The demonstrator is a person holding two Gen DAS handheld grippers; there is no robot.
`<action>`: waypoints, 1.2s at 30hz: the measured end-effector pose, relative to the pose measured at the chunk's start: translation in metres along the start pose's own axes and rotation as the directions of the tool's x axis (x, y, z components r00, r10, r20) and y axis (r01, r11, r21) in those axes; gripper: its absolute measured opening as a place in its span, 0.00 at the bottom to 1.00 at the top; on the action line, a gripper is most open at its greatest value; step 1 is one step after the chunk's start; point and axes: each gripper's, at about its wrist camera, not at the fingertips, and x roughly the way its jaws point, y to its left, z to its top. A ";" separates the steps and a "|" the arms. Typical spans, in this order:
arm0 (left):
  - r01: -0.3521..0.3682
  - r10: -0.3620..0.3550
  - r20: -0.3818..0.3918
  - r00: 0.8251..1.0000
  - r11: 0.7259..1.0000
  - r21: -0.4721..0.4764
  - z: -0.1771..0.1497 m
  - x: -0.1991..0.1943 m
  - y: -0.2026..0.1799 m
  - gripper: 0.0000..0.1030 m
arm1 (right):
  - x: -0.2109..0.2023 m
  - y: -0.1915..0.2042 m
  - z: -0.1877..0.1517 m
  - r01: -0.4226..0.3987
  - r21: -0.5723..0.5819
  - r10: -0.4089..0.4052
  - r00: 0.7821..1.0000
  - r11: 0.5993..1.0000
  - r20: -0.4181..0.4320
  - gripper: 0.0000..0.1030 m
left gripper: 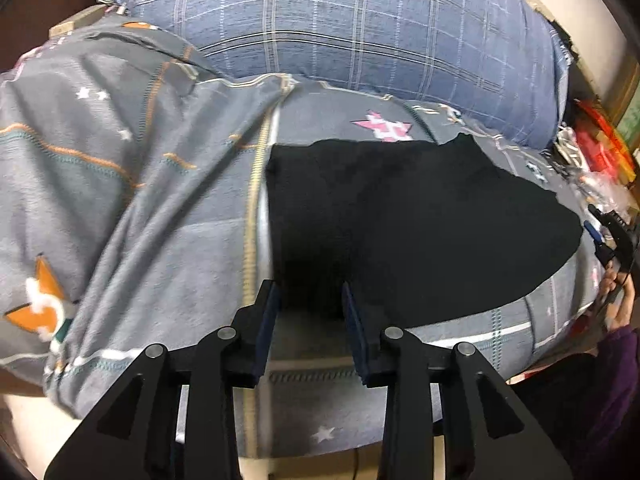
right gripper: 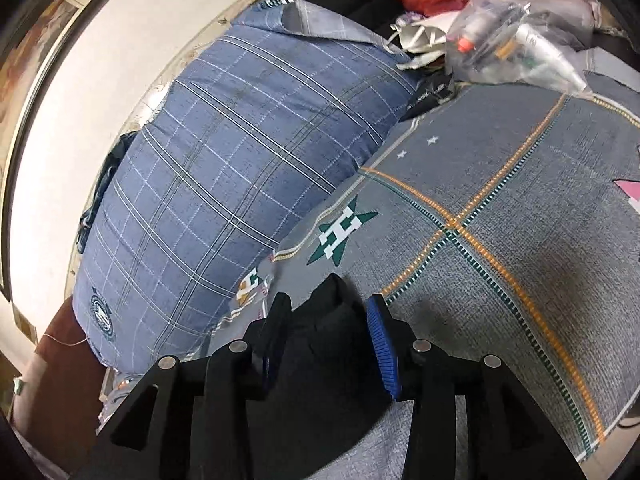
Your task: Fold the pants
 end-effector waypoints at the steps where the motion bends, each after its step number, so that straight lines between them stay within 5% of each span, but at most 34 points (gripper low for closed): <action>1: -0.017 0.017 0.003 1.000 1.000 -0.003 -0.001 -0.002 0.002 0.31 | 0.004 -0.001 0.003 0.002 0.004 -0.002 1.000 1.000 -0.015 0.41; 6: -0.070 0.067 0.100 0.993 0.997 0.024 0.006 -0.026 -0.006 0.31 | 0.022 0.008 0.015 -0.002 -0.045 0.000 0.999 0.999 -0.044 0.41; 10: 0.005 -0.016 0.147 0.989 0.997 0.080 0.017 -0.031 -0.026 0.31 | 0.046 0.023 0.013 0.058 -0.145 -0.078 0.987 0.988 -0.138 0.41; 15: 0.052 -0.071 0.122 0.990 0.987 0.149 0.028 -0.001 -0.057 0.31 | 0.059 0.036 -0.009 0.146 -0.313 -0.216 0.955 0.939 -0.203 0.15; 18: 0.034 -0.056 0.109 0.992 0.980 0.196 0.031 0.014 -0.069 0.31 | 0.048 0.043 -0.014 0.147 -0.356 -0.219 0.961 0.923 -0.171 0.05; 22: 0.001 -0.020 0.090 0.996 0.980 0.201 0.036 0.029 -0.068 0.31 | 0.036 0.055 0.002 0.100 -0.338 -0.143 0.984 0.936 -0.106 0.05; 29: -0.039 0.027 0.086 0.996 0.989 0.146 0.030 0.036 -0.058 0.31 | 0.086 0.048 0.016 0.159 -0.350 -0.198 0.977 0.923 -0.077 0.07; 31: -0.055 0.043 0.084 0.995 0.988 0.144 0.028 0.038 -0.059 0.31 | 0.107 0.036 0.017 0.228 -0.343 -0.279 0.954 0.911 -0.107 0.18; 34: -0.061 0.053 0.061 0.997 0.988 0.138 0.024 0.044 -0.058 0.31 | 0.093 0.025 0.021 0.244 -0.269 -0.278 0.956 0.932 -0.096 0.37; 36: -0.062 0.054 0.062 0.997 0.990 0.129 0.022 0.044 -0.059 0.31 | 0.065 0.025 0.022 0.249 -0.247 -0.262 0.965 0.937 -0.022 0.38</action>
